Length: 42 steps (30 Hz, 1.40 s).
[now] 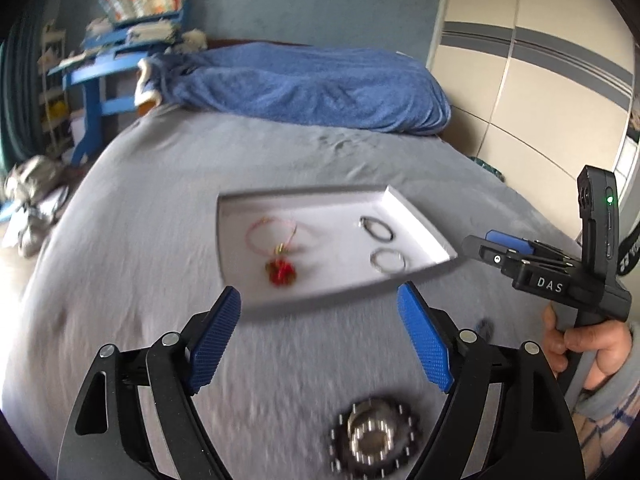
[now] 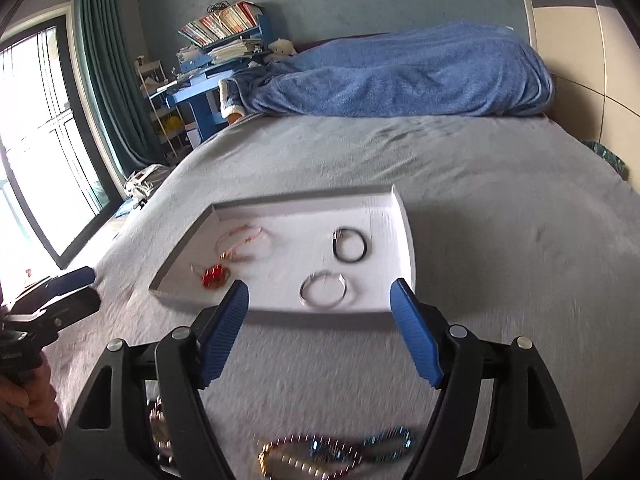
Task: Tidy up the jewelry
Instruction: 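Move the left tool over the black bead bracelet with pearl ring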
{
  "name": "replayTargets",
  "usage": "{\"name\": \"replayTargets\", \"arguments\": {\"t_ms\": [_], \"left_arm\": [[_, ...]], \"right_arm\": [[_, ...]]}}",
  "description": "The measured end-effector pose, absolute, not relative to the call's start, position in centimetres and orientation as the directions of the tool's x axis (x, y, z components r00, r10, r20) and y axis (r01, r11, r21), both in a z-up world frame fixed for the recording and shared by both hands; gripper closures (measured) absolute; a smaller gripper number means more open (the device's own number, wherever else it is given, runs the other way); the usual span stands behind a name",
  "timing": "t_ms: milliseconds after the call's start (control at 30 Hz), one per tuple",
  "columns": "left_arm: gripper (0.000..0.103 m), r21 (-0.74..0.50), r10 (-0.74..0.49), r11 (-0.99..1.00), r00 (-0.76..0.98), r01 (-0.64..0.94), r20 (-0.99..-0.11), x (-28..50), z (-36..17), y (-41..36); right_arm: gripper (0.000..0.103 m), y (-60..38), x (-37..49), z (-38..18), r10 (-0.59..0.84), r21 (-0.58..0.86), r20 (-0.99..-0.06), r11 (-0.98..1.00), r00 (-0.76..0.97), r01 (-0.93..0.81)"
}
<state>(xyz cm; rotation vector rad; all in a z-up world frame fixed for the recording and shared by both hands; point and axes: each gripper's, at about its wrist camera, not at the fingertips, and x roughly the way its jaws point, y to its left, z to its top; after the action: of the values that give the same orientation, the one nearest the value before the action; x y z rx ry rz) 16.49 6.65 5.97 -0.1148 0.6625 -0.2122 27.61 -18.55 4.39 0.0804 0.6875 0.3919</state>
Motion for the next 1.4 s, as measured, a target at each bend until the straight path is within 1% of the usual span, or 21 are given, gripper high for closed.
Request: {"name": "replayTargets", "arguments": {"t_ms": [100, 233, 500, 700, 933, 1100, 1400], "left_arm": [[0.022, -0.206, -0.227, 0.971, 0.755, 0.124, -0.615, 14.4, 5.0, 7.6], [0.022, -0.215, -0.223, 0.970, 0.749, 0.109, -0.624, 12.4, 4.7, 7.9], [0.022, -0.177, -0.205, 0.977, 0.739, 0.117, -0.641, 9.8, 3.8, 7.1], [0.022, -0.156, -0.195, 0.980, 0.736, 0.123, -0.648, 9.4, 3.5, 6.5], [0.022, -0.136, -0.183, 0.983, 0.726, 0.124, -0.662, 9.6, 2.9, 6.2], [0.022, -0.120, -0.181, 0.983, 0.699, 0.136, -0.692, 9.9, 1.7, 5.9], [0.022, -0.090, -0.210, 0.973, 0.647, 0.213, -0.733, 10.2, 0.1, 3.8]], "right_arm": [[0.030, -18.7, 26.1, 3.8, 0.383, 0.215, -0.609, 0.923, 0.694, -0.320], [0.030, -18.9, 24.1, 3.3, 0.377, 0.220, -0.615, 0.925, 0.692, -0.308], [0.029, -20.4, 20.8, 2.3, 0.353, 0.224, -0.631, 0.935, 0.691, -0.273], [0.025, -21.2, 18.9, 2.1, 0.347, 0.232, -0.627, 0.938, 0.697, -0.259], [0.025, -22.1, 18.2, 2.0, 0.342, 0.234, -0.623, 0.940, 0.704, -0.249], [0.025, -23.5, 18.3, 1.5, 0.322, 0.229, -0.628, 0.947, 0.708, -0.227], [0.025, -24.5, 18.0, 0.2, 0.300, 0.194, -0.660, 0.954, 0.689, -0.230]]}}
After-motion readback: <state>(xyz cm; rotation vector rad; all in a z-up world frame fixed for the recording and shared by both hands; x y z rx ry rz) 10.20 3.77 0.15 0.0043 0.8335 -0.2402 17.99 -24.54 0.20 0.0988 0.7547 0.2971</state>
